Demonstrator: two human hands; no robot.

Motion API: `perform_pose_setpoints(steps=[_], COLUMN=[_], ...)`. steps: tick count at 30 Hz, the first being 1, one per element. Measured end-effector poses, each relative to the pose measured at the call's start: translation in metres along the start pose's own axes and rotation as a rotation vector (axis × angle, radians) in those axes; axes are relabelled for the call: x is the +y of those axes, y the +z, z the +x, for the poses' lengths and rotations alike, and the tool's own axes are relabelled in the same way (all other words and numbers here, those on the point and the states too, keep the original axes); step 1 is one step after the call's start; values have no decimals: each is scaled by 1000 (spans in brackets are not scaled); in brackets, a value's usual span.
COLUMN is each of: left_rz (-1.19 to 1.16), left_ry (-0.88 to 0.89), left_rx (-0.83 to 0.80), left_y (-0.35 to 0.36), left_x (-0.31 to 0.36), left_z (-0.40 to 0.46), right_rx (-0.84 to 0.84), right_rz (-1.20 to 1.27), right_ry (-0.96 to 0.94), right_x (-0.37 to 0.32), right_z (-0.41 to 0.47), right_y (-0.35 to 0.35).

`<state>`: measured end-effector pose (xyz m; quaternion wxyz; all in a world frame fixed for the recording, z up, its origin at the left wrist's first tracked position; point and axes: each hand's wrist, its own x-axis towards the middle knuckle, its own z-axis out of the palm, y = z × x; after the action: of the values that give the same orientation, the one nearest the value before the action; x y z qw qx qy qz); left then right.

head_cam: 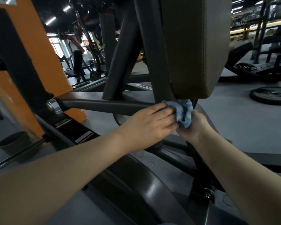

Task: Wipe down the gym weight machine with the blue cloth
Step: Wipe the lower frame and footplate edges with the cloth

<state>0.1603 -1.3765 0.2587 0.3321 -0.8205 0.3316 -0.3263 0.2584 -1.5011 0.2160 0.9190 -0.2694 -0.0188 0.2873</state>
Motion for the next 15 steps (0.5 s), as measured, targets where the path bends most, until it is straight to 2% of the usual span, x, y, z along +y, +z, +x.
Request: perform_pose_setpoints(steps=[4,10,15], left_rz=[-58,-23,-8], left_ry=[57,13,-25], left_rx=[-39,-52,-37], left_y=[-4,9,10], left_x=[-12,-14,-14], left_z=[-17,-35,-44], right_rx=[-100,28,69], right_rz=[-51,-174,-162], right_ry=[41,26,30], right_x=[7,18,24], right_z=[-15,-27,-38], right_y=[4,7,13])
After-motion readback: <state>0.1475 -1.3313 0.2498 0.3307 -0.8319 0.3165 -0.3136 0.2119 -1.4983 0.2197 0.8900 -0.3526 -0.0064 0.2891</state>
